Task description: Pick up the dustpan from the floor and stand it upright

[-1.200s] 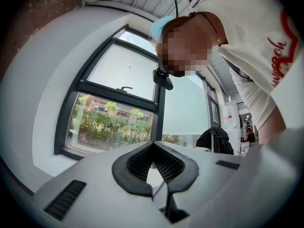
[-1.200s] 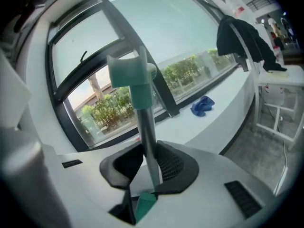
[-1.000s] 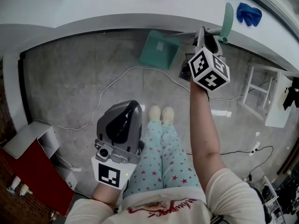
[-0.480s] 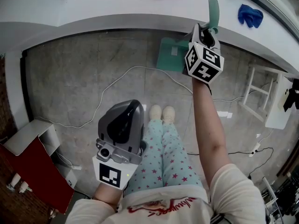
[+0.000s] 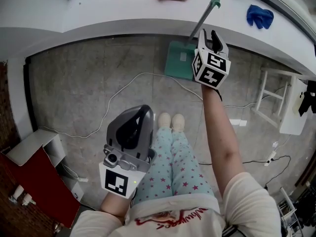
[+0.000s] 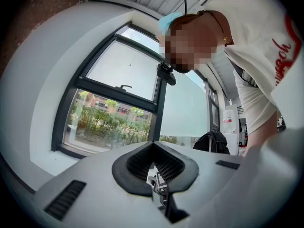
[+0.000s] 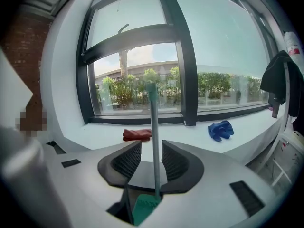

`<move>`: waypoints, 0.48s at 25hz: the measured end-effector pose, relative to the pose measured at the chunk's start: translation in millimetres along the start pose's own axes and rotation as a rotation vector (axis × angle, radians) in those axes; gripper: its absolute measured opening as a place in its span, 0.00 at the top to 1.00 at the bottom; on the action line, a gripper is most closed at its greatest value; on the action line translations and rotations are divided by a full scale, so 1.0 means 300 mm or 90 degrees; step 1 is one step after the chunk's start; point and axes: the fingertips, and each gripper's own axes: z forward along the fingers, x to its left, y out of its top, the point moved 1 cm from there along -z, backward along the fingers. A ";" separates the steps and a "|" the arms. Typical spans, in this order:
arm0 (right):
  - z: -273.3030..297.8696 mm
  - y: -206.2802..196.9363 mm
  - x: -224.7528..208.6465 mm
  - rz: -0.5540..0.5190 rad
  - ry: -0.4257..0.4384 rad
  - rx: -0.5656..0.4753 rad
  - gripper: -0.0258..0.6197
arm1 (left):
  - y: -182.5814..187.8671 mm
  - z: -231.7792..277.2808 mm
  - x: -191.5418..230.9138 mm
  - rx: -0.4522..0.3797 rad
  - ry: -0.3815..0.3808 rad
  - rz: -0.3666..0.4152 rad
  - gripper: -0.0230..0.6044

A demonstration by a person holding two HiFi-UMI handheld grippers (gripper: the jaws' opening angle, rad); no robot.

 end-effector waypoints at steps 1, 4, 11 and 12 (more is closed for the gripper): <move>-0.013 0.001 -0.001 0.004 0.002 0.000 0.75 | 0.009 0.004 -0.002 -0.002 -0.003 0.004 0.93; -0.060 0.024 -0.005 0.013 0.008 -0.008 0.75 | 0.036 0.013 -0.008 -0.008 -0.007 0.011 0.93; -0.211 0.141 -0.010 0.051 0.024 -0.047 0.75 | 0.121 0.051 -0.066 -0.024 -0.036 0.023 0.93; -0.257 0.174 -0.010 0.059 0.029 -0.061 0.75 | 0.138 0.059 -0.081 -0.026 -0.043 0.025 0.93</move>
